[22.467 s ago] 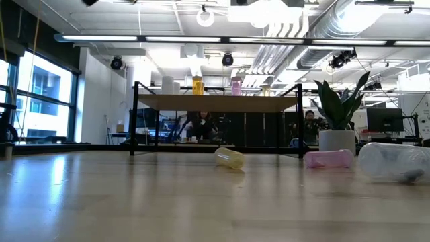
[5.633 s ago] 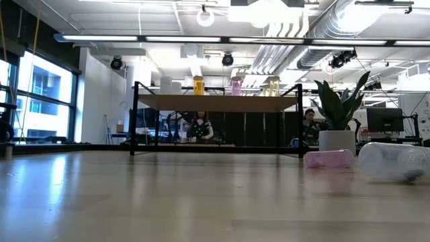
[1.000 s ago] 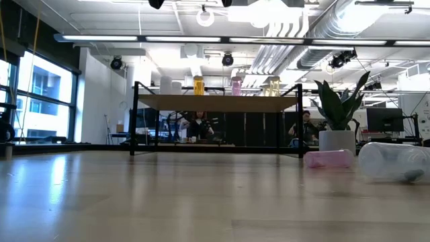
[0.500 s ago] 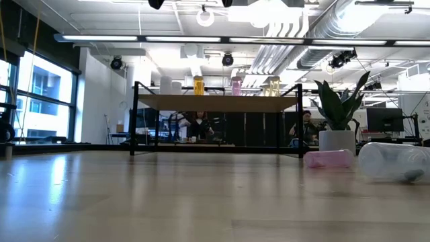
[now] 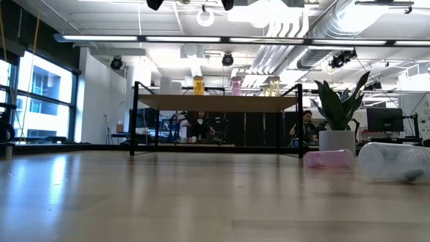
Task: Pick and place medicine bottles onto shelf by color
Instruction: Put the yellow pill bottle aligned with the other yellow pill bottles on the shelf
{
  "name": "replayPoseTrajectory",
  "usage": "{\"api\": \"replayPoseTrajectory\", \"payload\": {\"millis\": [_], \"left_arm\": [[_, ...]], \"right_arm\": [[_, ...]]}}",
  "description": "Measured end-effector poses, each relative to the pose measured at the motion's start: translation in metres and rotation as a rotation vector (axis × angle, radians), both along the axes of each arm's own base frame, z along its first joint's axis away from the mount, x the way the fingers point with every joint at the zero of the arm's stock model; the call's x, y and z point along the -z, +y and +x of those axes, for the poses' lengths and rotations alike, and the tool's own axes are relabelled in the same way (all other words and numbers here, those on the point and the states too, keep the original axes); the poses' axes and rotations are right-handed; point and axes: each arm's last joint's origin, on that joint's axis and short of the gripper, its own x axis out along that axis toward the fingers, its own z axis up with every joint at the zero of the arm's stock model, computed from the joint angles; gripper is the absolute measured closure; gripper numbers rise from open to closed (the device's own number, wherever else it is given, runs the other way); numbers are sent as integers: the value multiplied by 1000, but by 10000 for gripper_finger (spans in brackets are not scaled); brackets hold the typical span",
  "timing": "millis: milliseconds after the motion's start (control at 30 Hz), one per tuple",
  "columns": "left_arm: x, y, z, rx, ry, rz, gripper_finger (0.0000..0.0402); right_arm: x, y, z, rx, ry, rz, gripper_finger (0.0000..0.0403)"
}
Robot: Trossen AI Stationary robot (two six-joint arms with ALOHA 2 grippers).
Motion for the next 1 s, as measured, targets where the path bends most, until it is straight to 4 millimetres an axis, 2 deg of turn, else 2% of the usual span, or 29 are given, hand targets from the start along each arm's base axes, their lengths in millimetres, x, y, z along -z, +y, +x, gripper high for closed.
{"api": "replayPoseTrajectory", "payload": {"millis": [267, 433, 767, 1000], "left_arm": [[2, 8, -3, -29, 34, 7, 198], [-5, 15, -11, -51, 6, 11, 199], [-25, 26, -35, -67, -53, 101, 197], [-35, 28, -50, -77, -86, 121, 197]], "right_arm": [[-8, 0, -7, 5, -18, -9, 308], [-13, -2, -16, 70, 1, -39, 308], [-32, -7, -45, 248, 23, -83, 308], [-52, -10, -73, 367, -3, -88, 308]]}}
